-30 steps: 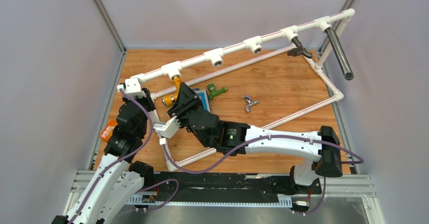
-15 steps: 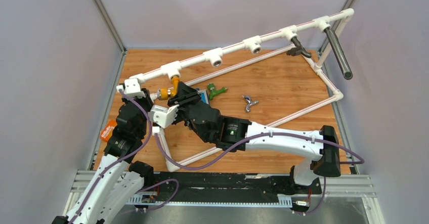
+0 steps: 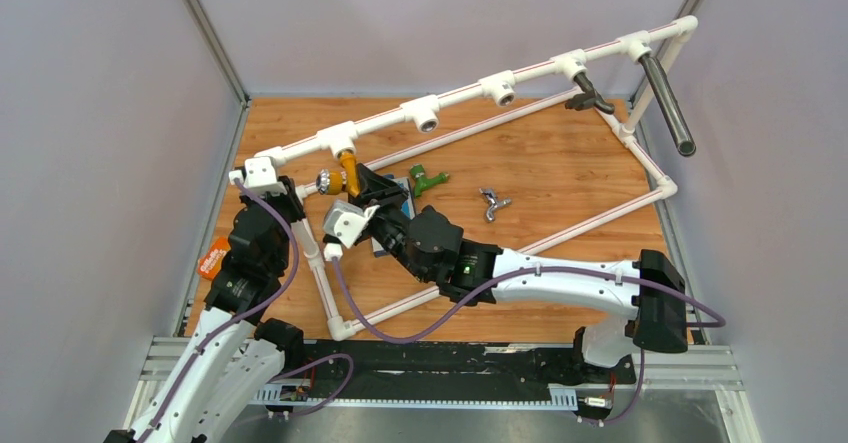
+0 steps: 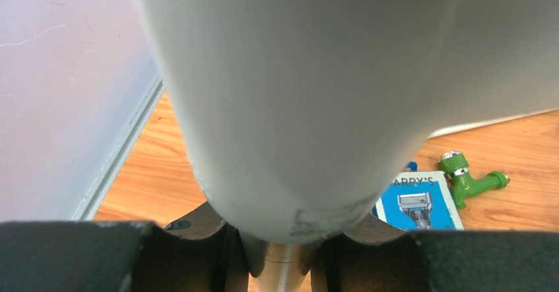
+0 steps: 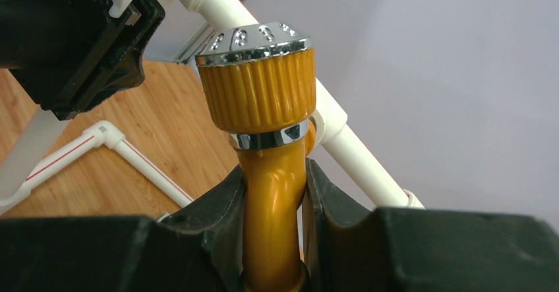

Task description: Install the water faucets

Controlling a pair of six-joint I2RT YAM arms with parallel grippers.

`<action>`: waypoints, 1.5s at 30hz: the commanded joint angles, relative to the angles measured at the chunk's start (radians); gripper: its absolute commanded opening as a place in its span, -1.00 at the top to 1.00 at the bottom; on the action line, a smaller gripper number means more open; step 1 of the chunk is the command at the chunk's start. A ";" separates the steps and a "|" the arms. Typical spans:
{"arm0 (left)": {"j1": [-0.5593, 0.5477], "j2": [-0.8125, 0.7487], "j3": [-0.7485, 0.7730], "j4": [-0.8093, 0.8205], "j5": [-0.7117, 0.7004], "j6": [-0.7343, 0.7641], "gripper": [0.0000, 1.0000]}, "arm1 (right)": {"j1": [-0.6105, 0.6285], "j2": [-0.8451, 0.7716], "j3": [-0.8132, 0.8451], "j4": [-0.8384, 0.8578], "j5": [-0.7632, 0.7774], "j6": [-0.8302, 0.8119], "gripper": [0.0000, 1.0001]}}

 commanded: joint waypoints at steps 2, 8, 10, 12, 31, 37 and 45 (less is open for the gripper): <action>-0.025 -0.046 -0.016 -0.114 0.054 -0.085 1.00 | -0.086 0.055 -0.134 0.124 -0.098 0.007 1.00; -0.025 -0.046 -0.016 -0.114 0.053 -0.085 1.00 | -0.091 0.069 -0.209 0.186 -0.087 -0.243 1.00; -0.025 -0.045 -0.016 -0.114 0.053 -0.085 1.00 | -0.097 0.067 -0.228 0.192 -0.095 -0.310 1.00; -0.025 -0.043 -0.016 -0.114 0.054 -0.085 1.00 | -0.112 0.054 -0.258 0.202 -0.117 -0.367 1.00; -0.025 -0.026 -0.016 -0.114 0.051 -0.082 1.00 | -0.158 0.040 -0.203 0.058 -0.150 -0.387 1.00; -0.024 -0.020 -0.016 -0.114 0.054 -0.082 1.00 | -0.158 0.035 -0.128 0.040 -0.233 0.037 1.00; -0.025 -0.023 -0.014 -0.115 0.054 -0.085 1.00 | -0.158 0.035 -0.151 0.193 -0.250 0.471 1.00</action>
